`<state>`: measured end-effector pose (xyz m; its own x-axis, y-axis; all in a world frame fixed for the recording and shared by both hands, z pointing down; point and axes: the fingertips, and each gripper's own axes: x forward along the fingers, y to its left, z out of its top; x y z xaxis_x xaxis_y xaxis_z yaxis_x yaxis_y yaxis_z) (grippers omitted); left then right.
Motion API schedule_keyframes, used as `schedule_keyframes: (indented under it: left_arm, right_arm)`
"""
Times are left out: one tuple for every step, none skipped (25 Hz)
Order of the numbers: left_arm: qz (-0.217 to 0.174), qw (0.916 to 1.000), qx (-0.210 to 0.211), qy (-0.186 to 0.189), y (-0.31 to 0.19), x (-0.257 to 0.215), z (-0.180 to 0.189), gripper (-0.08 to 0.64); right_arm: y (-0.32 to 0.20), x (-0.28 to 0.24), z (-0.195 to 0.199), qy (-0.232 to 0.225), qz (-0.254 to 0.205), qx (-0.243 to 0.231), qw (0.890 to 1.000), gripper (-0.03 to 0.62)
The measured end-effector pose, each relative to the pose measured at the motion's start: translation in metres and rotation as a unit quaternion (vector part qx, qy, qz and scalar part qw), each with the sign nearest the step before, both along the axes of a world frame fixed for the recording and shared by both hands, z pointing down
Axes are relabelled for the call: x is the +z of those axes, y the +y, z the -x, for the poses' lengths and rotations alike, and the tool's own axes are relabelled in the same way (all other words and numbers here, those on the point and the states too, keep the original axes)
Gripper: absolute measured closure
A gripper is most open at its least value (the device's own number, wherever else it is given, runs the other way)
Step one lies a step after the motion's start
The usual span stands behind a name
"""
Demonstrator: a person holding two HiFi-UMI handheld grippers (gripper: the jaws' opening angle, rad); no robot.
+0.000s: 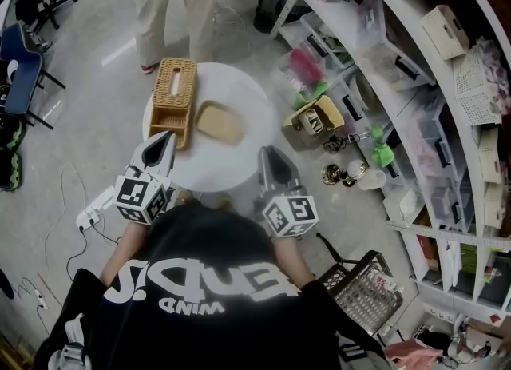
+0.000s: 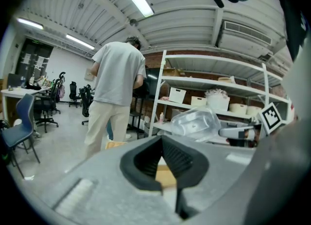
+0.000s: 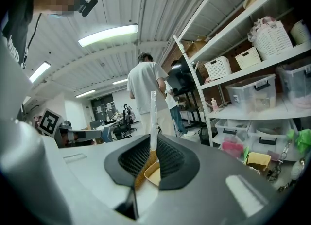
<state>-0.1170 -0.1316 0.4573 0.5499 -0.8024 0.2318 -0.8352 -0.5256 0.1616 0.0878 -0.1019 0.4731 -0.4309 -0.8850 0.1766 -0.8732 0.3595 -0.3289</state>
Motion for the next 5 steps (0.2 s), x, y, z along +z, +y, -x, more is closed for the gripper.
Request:
schedule_keyframes:
  left_arm:
    - [0.000,1.0000,0.000,0.000,-0.0006,-0.0001,0.0002,0.558]
    - [0.001,1.0000,-0.001,0.000,-0.0010,-0.0002,0.0005,0.558]
    - [0.002,1.0000,-0.001,0.000,-0.0014,-0.0003,0.0008,0.558]
    - [0.002,1.0000,-0.002,0.000,-0.0018,-0.0005,0.0009,0.558]
    - [0.003,1.0000,-0.002,0.000,-0.0021,-0.0007,0.0010,0.558]
  right_arm:
    - [-0.0006,-0.0002,0.0004,0.000,0.000,0.000,1.000,0.549]
    - [-0.0011,-0.0006,0.0008,0.000,0.000,0.000,1.000,0.549]
    - [-0.0015,-0.0010,0.0012,0.000,0.000,-0.001,1.000,0.549]
    - [-0.0019,-0.0015,0.0015,0.000,0.000,-0.001,1.000,0.549]
    - [-0.0022,-0.0020,0.0018,0.001,0.000,-0.001,1.000,0.549]
